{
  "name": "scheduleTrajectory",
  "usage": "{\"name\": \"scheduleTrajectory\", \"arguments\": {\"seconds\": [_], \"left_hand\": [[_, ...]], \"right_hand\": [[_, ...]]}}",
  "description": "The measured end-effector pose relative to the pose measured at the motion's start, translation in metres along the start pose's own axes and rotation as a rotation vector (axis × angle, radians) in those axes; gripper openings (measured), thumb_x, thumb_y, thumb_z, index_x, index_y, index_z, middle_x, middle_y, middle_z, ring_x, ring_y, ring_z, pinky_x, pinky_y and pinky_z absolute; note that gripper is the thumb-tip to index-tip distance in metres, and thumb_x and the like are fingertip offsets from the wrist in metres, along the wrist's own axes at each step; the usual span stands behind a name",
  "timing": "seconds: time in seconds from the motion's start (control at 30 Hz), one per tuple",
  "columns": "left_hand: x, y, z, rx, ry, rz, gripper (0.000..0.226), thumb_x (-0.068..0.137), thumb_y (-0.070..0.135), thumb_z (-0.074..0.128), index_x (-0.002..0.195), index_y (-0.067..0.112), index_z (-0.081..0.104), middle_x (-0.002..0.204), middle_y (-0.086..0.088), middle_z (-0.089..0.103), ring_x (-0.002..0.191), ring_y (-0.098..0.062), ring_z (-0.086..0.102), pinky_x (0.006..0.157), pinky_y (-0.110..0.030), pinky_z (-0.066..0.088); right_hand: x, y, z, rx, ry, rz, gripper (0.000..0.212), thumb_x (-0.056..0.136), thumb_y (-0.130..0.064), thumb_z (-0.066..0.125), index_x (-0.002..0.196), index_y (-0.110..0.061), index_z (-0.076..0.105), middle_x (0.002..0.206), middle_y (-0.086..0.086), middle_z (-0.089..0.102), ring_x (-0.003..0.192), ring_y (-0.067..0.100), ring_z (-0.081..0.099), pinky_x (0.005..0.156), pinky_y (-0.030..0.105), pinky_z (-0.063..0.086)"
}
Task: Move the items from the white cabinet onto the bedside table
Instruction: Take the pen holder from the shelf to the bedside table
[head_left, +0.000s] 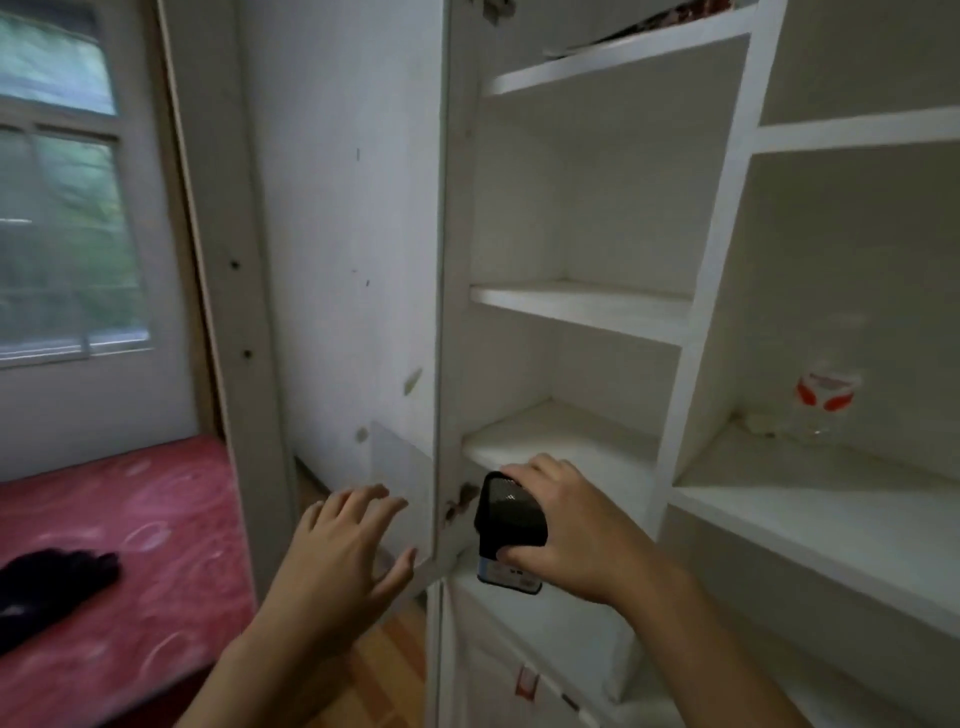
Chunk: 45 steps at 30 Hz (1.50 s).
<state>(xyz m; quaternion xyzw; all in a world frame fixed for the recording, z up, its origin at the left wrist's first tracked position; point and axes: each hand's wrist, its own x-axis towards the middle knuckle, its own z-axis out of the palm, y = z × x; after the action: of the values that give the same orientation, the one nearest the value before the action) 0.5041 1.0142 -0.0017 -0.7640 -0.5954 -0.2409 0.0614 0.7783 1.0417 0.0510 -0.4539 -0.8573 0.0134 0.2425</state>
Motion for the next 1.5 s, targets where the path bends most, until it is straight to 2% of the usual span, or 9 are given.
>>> {"name": "scheduleTrajectory", "arguments": {"seconds": [0.1, 0.23, 0.53, 0.77, 0.9, 1.03, 1.13, 1.3, 1.5], "left_hand": [[-0.053, -0.033, 0.004, 0.070, -0.039, -0.074, 0.061, 0.094, 0.068, 0.034, 0.143, 0.036, 0.050, 0.148, 0.006, 0.048, 0.138, -0.016, 0.040, 0.111, -0.040, 0.036], [-0.131, -0.074, 0.001, 0.163, -0.080, -0.198, 0.056, 0.093, 0.063, 0.041, 0.136, 0.032, 0.057, 0.140, 0.002, 0.054, 0.128, -0.022, 0.050, 0.103, -0.043, 0.042], [-0.298, -0.153, -0.054, 0.278, -0.077, -0.452, 0.057, 0.091, 0.060, 0.041, 0.132, 0.025, 0.060, 0.133, -0.002, 0.058, 0.122, -0.027, 0.053, 0.096, -0.046, 0.047], [-0.422, -0.213, -0.127, 0.311, -0.038, -0.582, 0.058, 0.091, 0.061, 0.041, 0.133, 0.026, 0.059, 0.132, 0.000, 0.057, 0.123, -0.024, 0.052, 0.098, -0.045, 0.046], [-0.495, -0.248, -0.172, 0.333, 0.005, -0.645, 0.059, 0.090, 0.061, 0.040, 0.132, 0.025, 0.060, 0.133, 0.001, 0.057, 0.124, -0.022, 0.052, 0.100, -0.045, 0.046], [-0.569, -0.284, -0.212, 0.354, 0.020, -0.706, 0.060, 0.091, 0.063, 0.039, 0.135, 0.027, 0.058, 0.137, 0.003, 0.055, 0.130, -0.020, 0.048, 0.106, -0.046, 0.043], [-0.625, -0.304, -0.244, 0.390, 0.032, -0.758, 0.060, 0.091, 0.063, 0.039, 0.136, 0.028, 0.057, 0.137, 0.004, 0.054, 0.130, -0.019, 0.046, 0.106, -0.046, 0.042], [-0.717, -0.325, -0.295, 0.435, 0.054, -0.903, 0.061, 0.089, 0.063, 0.040, 0.135, 0.027, 0.060, 0.137, 0.004, 0.055, 0.129, -0.019, 0.048, 0.106, -0.045, 0.044], [-0.815, -0.343, -0.342, 0.463, 0.108, -1.099, 0.060, 0.089, 0.061, 0.040, 0.133, 0.027, 0.061, 0.135, 0.003, 0.057, 0.128, -0.020, 0.049, 0.103, -0.044, 0.045]], "right_hand": [[-0.014, -0.018, 0.045, 0.079, -0.062, 0.008, 0.078, 0.078, -0.049, 0.077, 0.147, -0.035, 0.042, 0.129, -0.014, 0.044, 0.121, 0.009, 0.041, 0.103, 0.034, 0.047], [-0.031, -0.058, 0.099, 0.149, -0.138, -0.033, 0.071, 0.074, -0.047, 0.075, 0.138, -0.042, 0.044, 0.121, -0.017, 0.045, 0.114, 0.009, 0.043, 0.090, 0.032, 0.051], [-0.042, -0.194, 0.191, 0.177, -0.261, -0.170, 0.078, 0.074, -0.054, 0.072, 0.143, -0.040, 0.041, 0.125, -0.013, 0.046, 0.118, 0.014, 0.047, 0.092, 0.039, 0.053], [-0.049, -0.336, 0.231, 0.178, -0.314, -0.305, 0.080, 0.079, -0.051, 0.076, 0.148, -0.038, 0.037, 0.129, -0.014, 0.045, 0.120, 0.012, 0.044, 0.089, 0.039, 0.054], [-0.056, -0.425, 0.251, 0.213, -0.329, -0.370, 0.079, 0.078, -0.046, 0.080, 0.147, -0.034, 0.042, 0.127, -0.014, 0.046, 0.118, 0.012, 0.043, 0.089, 0.030, 0.052], [-0.067, -0.511, 0.275, 0.255, -0.350, -0.417, 0.078, 0.077, -0.044, 0.082, 0.145, -0.030, 0.045, 0.124, -0.010, 0.048, 0.115, 0.013, 0.045, 0.093, 0.037, 0.053], [-0.073, -0.576, 0.290, 0.290, -0.359, -0.483, 0.081, 0.077, -0.040, 0.084, 0.147, -0.028, 0.045, 0.121, -0.010, 0.047, 0.109, 0.010, 0.043, 0.092, 0.030, 0.049], [-0.083, -0.680, 0.312, 0.315, -0.406, -0.604, 0.081, 0.080, -0.038, 0.081, 0.150, -0.027, 0.043, 0.125, -0.008, 0.047, 0.116, 0.018, 0.048, 0.094, 0.036, 0.051], [-0.088, -0.800, 0.344, 0.315, -0.480, -0.786, 0.084, 0.083, -0.044, 0.081, 0.153, -0.029, 0.037, 0.119, -0.016, 0.037, 0.117, 0.015, 0.044, 0.094, 0.030, 0.048]]}}
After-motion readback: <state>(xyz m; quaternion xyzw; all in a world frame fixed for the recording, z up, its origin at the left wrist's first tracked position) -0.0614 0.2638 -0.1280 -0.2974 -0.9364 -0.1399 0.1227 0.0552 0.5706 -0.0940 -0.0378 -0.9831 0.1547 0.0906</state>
